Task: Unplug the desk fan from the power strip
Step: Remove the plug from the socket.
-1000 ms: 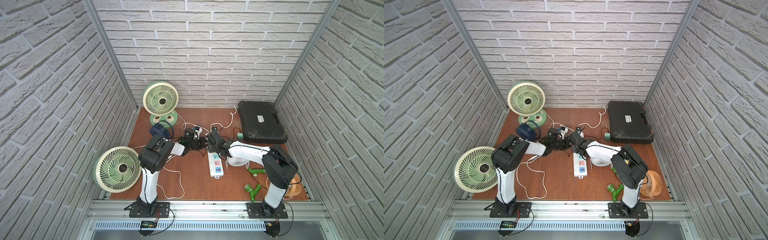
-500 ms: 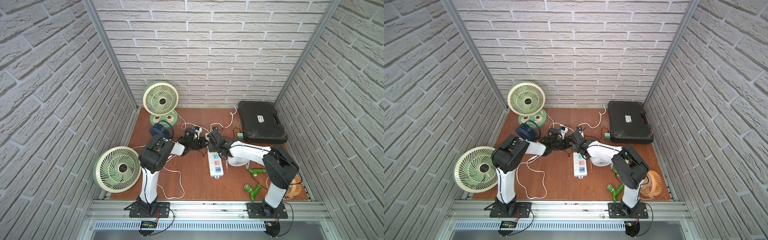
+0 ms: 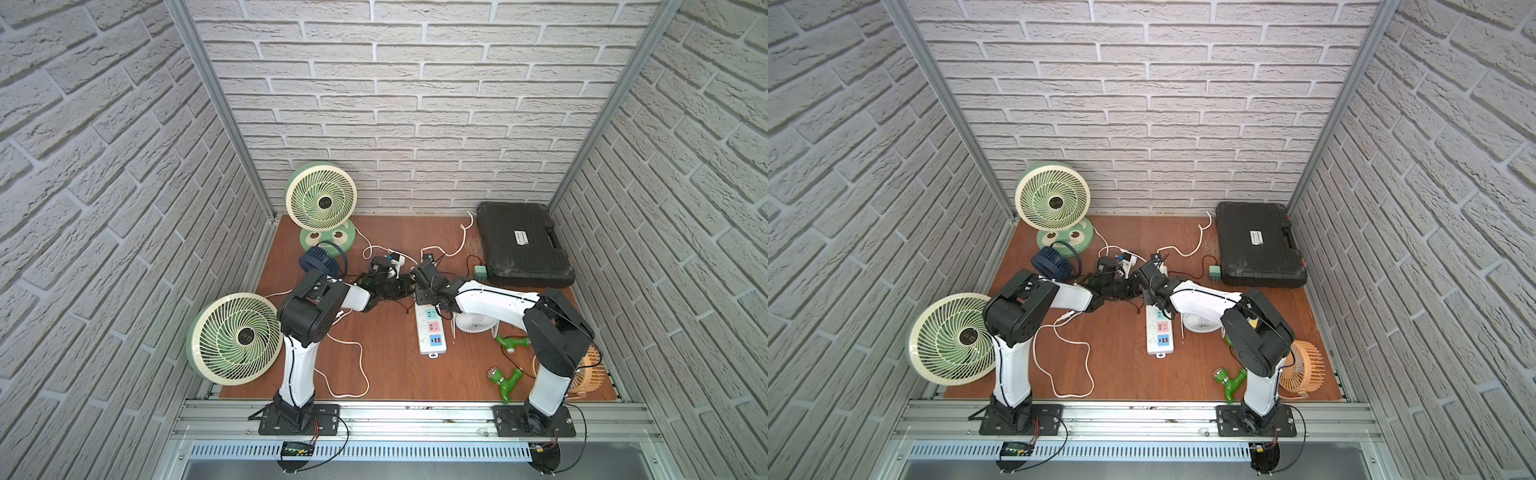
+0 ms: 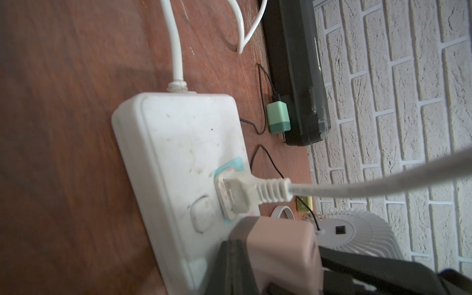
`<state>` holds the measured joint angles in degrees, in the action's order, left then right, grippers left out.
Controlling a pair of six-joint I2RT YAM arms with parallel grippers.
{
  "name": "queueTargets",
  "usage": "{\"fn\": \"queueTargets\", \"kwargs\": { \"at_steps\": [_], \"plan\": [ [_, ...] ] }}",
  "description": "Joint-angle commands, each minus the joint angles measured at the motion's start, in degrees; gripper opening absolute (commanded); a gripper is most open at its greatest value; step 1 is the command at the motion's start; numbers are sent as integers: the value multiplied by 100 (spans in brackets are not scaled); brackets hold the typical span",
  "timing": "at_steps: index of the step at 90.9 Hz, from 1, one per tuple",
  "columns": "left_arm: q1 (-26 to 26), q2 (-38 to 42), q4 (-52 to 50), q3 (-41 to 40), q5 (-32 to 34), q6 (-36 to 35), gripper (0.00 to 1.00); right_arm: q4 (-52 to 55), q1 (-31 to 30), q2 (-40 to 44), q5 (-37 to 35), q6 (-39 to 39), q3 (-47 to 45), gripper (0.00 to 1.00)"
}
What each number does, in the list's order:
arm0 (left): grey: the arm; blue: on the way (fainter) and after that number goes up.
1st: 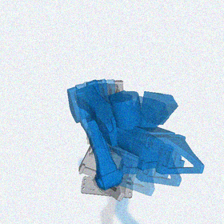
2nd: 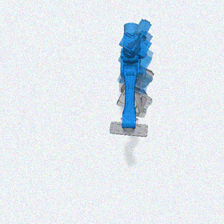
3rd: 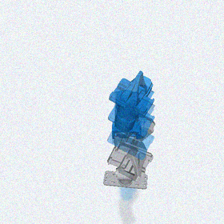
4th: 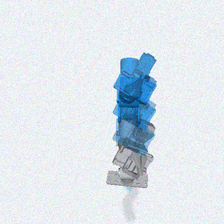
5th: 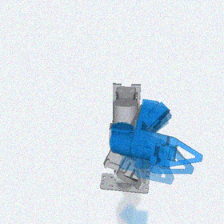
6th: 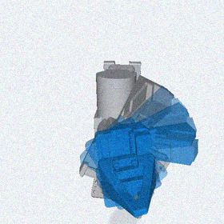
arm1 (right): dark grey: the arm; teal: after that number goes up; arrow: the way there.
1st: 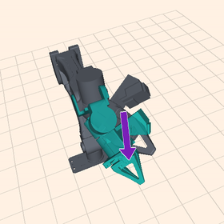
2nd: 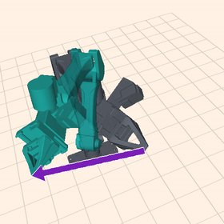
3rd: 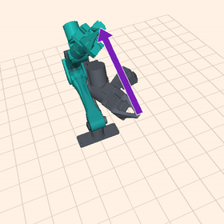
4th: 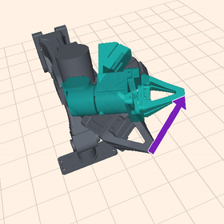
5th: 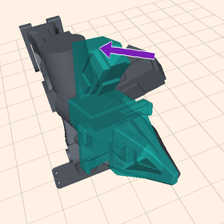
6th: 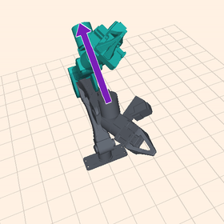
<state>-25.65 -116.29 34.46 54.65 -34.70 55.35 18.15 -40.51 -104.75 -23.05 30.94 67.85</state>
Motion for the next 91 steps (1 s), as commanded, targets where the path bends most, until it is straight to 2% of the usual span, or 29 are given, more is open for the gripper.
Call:
{"fn": "queueTargets", "kwargs": {
  "at_steps": [1,11,17,36,41,52,63,78,85,91],
  "plan": [
    [-53,-140,-539,-18,156,-121,0,-45,-101,124,-180,-129,213,15],
    [-51,-123,-558,-33,165,-136,0,-657,288,365,761,203,-216,15],
    [-54,-126,-562,-34,174,-138,0,-714,310,360,943,258,-268,15],
    [-53,-141,-572,-17,193,-138,0,198,-187,-3,-78,-113,392,17],
    [-52,-136,-581,-22,187,-138,0,44,-80,99,70,-51,263,17],
    [-47,-100,-589,-58,191,-145,0,-662,424,440,1008,326,-345,16],
    [-53,-107,-589,-47,200,-148,0,-340,299,402,776,208,-174,16],
    [-53,-122,-589,-27,200,-130,0,230,-120,245,-124,-89,249,17],
    [-54,-130,-589,-23,192,-143,0,54,-20,383,-20,-67,121,17],
    [-52,-114,-590,-38,191,-148,0,-305,188,559,500,96,-140,16]
  ]
}}
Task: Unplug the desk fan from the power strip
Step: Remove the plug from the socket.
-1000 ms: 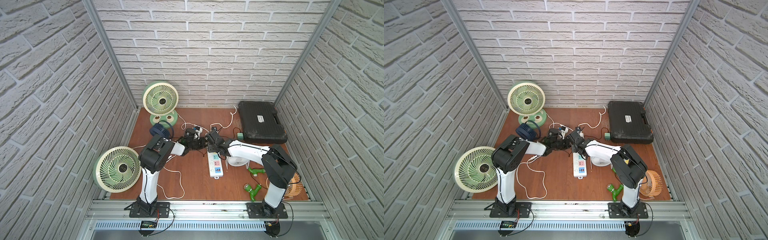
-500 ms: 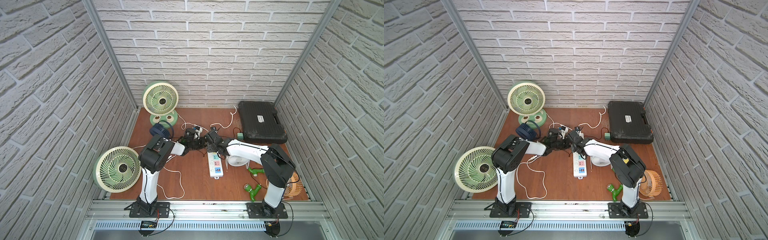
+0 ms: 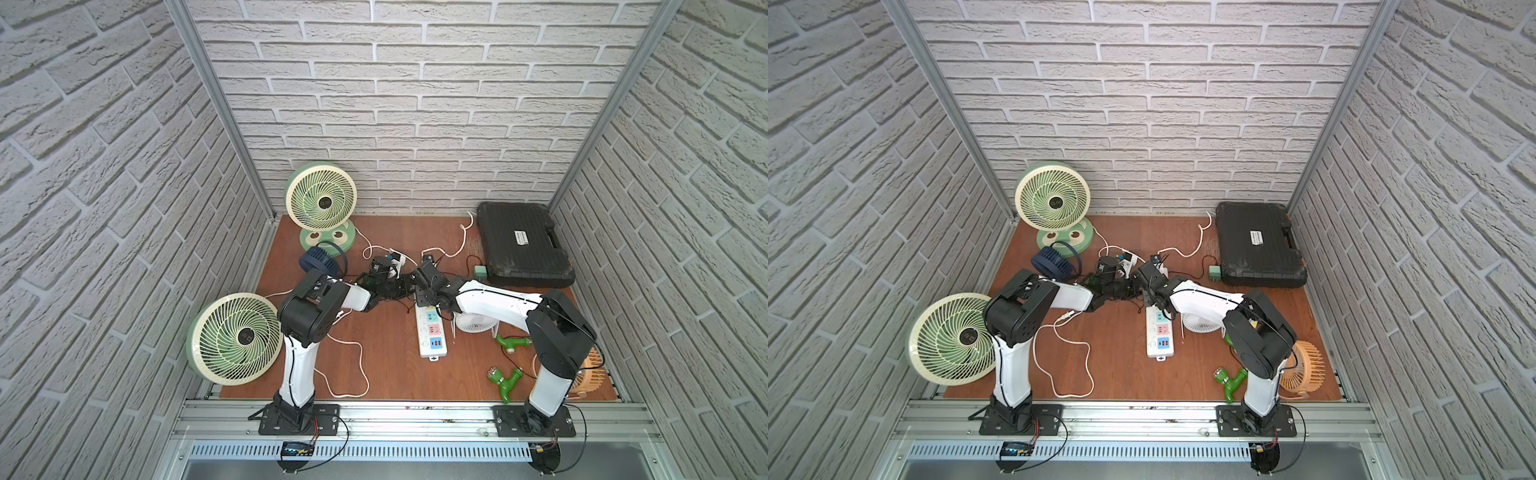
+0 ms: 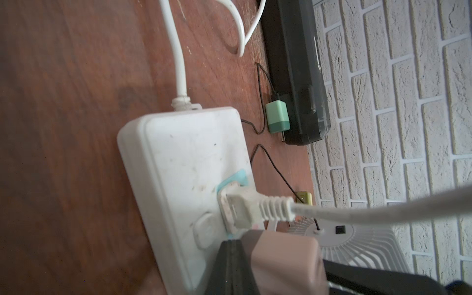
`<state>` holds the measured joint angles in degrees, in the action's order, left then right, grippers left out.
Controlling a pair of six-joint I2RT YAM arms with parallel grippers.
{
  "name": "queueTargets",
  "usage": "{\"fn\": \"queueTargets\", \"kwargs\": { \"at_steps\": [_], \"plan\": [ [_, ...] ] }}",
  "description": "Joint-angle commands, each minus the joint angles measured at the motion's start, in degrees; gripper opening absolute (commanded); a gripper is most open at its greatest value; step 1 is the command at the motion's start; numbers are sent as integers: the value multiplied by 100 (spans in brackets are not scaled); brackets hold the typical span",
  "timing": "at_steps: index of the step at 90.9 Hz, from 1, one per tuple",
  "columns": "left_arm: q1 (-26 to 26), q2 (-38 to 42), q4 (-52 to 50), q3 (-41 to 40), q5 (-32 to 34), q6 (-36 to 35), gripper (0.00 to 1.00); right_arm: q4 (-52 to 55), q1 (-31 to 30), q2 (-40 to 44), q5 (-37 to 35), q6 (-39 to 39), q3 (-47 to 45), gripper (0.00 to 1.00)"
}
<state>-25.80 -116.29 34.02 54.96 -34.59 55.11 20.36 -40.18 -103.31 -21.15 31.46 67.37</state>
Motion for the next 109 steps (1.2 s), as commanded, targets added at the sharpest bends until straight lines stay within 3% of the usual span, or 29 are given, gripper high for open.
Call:
{"fn": "queueTargets", "kwargs": {
  "at_steps": [1,12,30,46,54,71,77,88,109],
  "plan": [
    [-33,-109,-546,-75,181,-123,0,-578,193,438,373,74,-132,17],
    [-30,-85,-546,-91,188,-128,0,-561,210,448,579,110,-124,16],
    [-38,-69,-554,-89,189,-139,0,173,-172,168,-332,-193,407,17],
    [-38,-51,-554,-134,198,-137,0,-652,311,565,722,178,-241,17],
    [-36,-52,-546,-141,202,-130,0,-427,237,465,665,131,-81,17],
    [-37,-64,-545,-139,207,-137,0,174,-128,250,-266,-123,350,18],
    [-35,-54,-546,-151,207,-131,0,-15,-10,365,-94,-63,202,18],
    [-39,-63,-538,-169,216,-132,0,-585,373,555,947,270,-171,17],
    [-38,-25,-527,-170,202,-124,0,-73,148,415,398,114,92,18]
  ]
}}
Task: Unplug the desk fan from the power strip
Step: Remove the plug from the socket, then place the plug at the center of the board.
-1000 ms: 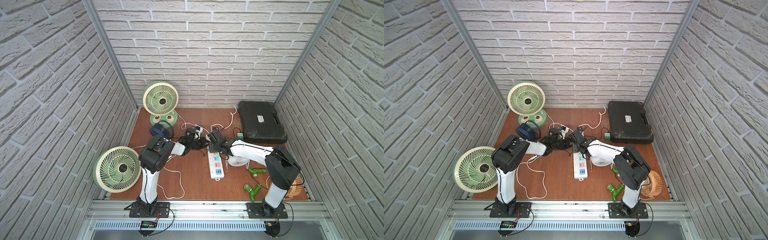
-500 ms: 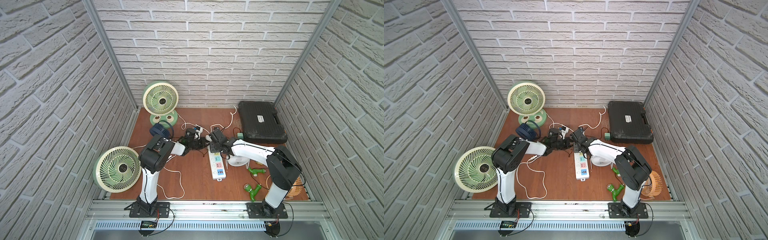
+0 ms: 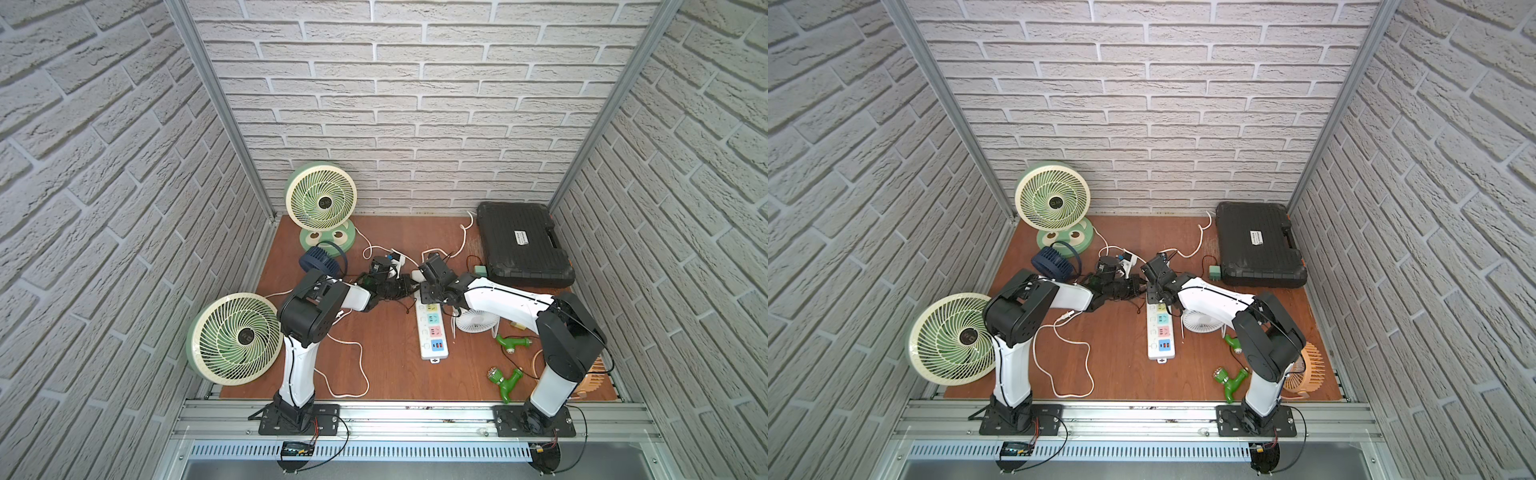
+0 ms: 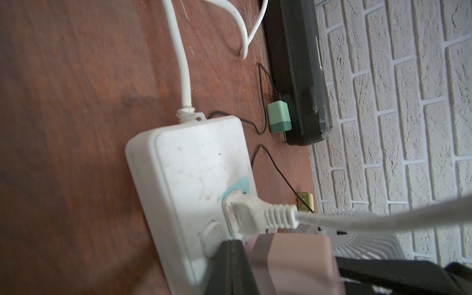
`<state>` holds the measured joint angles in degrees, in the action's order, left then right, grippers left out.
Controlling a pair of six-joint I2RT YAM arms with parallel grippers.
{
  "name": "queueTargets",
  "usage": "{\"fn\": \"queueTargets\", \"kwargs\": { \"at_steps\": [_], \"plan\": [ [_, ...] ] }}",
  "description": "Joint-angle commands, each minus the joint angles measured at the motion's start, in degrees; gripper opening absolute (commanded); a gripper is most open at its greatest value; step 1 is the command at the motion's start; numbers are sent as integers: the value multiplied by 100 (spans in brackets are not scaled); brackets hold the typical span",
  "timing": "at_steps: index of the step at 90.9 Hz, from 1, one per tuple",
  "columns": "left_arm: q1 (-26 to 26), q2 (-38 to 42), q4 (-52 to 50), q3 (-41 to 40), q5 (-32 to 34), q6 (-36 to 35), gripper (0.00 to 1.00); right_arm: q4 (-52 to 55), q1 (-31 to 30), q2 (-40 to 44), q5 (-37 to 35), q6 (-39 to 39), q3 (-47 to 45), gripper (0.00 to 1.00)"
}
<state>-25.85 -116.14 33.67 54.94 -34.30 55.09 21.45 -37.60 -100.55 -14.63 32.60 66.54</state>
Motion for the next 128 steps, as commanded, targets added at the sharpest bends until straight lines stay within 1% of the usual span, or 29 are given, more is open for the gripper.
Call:
{"fn": "queueTargets", "kwargs": {
  "at_steps": [1,23,34,44,55,74,99,110,128],
  "plan": [
    [-34,-32,-497,-168,172,-122,0,-188,-108,158,-278,1,153,18],
    [-17,106,-617,-139,158,-193,0,-247,-47,686,-418,-109,-88,18],
    [7,197,-642,-146,138,-218,0,-202,-19,841,-294,-139,-74,17],
    [111,509,-677,-268,110,-230,0,-162,-19,896,-198,-202,-46,17],
    [266,1149,-962,-436,168,-405,0,-135,-19,862,13,-324,31,17],
    [506,2363,-1749,-616,372,-848,0,-103,-44,618,391,-456,303,17],
    [884,3624,-2450,-1051,597,-1153,0,-173,-165,204,847,-601,697,17],
    [1053,4188,-2654,-1286,666,-1166,0,-197,-220,-158,1267,-655,1082,17],
    [1268,5134,-3164,-1560,906,-1193,0,-29,-383,-964,1560,-739,1984,18]
  ]
}}
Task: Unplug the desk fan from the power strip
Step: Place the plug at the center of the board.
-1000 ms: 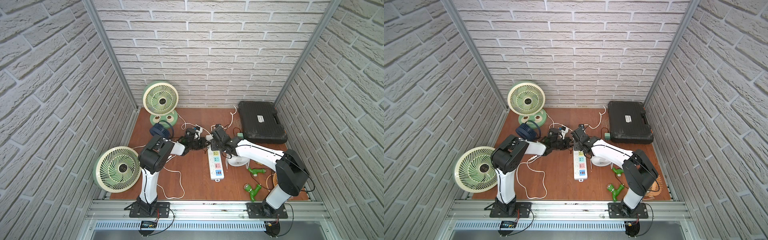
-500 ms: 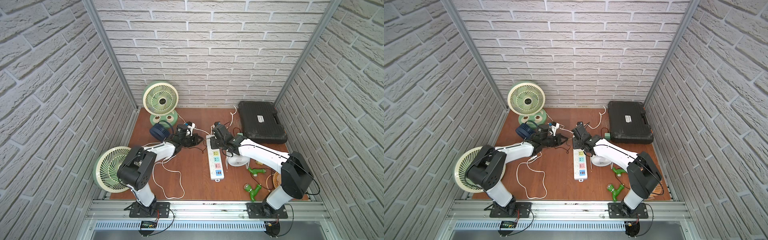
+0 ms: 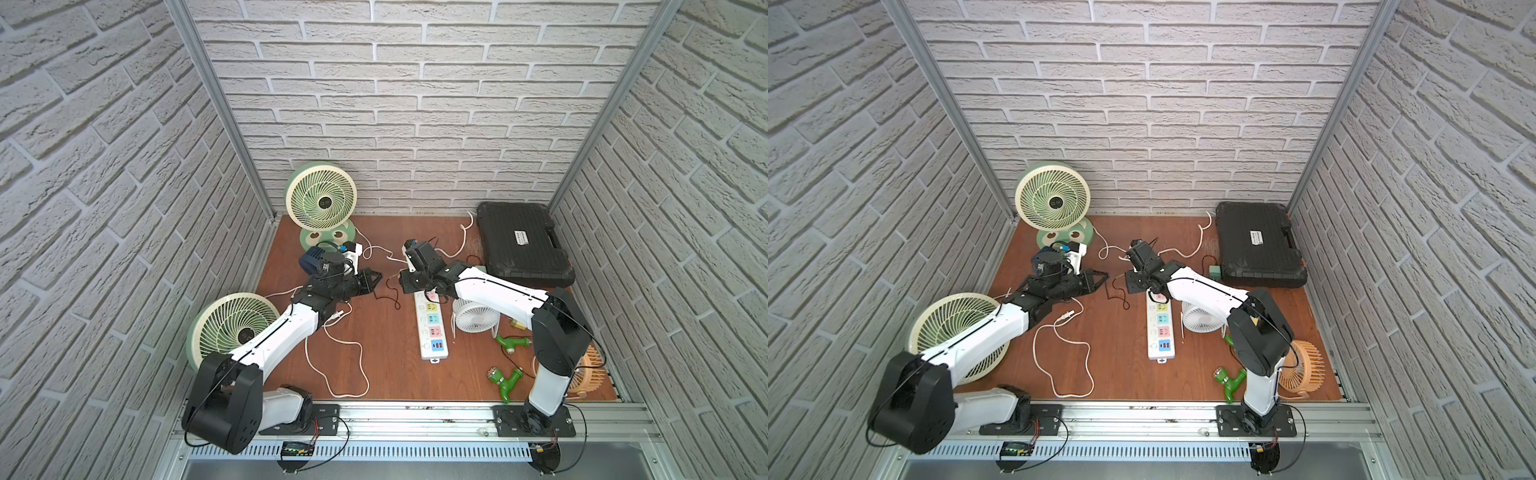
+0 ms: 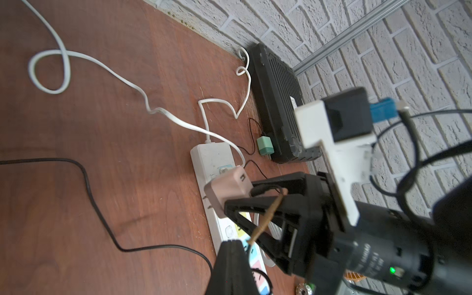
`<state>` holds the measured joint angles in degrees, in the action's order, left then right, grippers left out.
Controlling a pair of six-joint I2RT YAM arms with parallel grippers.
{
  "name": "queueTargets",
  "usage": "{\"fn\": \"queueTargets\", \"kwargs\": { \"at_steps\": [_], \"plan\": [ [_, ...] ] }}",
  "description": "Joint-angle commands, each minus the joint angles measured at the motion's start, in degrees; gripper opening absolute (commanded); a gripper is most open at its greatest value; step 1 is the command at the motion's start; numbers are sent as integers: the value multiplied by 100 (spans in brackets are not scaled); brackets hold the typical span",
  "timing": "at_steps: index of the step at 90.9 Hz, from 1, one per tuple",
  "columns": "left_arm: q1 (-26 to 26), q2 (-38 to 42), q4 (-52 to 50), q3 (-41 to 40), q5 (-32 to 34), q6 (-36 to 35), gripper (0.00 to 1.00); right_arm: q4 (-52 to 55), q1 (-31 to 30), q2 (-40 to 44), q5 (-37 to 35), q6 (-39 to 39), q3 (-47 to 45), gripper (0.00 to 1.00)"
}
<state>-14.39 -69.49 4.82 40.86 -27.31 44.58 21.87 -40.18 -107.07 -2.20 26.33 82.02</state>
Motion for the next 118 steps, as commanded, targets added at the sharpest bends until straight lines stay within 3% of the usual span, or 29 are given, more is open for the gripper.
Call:
{"fn": "queueTargets", "kwargs": {
  "at_steps": [1,24,47,61,88,118],
  "plan": [
    [131,532,-301,-164,225,-142,0,-61,-128,-362,330,-115,494,18],
    [309,1314,-797,-339,430,-158,0,217,-237,-1427,523,-219,1618,20],
    [338,1498,-868,-408,444,-125,0,368,-261,-2089,694,-231,2346,24],
    [357,1502,-863,-419,418,-132,0,467,-261,-2253,660,-255,2563,32],
    [376,1442,-770,-421,353,-125,0,684,-262,-2016,453,-440,2601,46],
    [376,1134,-243,-515,40,55,0,879,-150,-968,-338,-600,1841,48]
  ]
}}
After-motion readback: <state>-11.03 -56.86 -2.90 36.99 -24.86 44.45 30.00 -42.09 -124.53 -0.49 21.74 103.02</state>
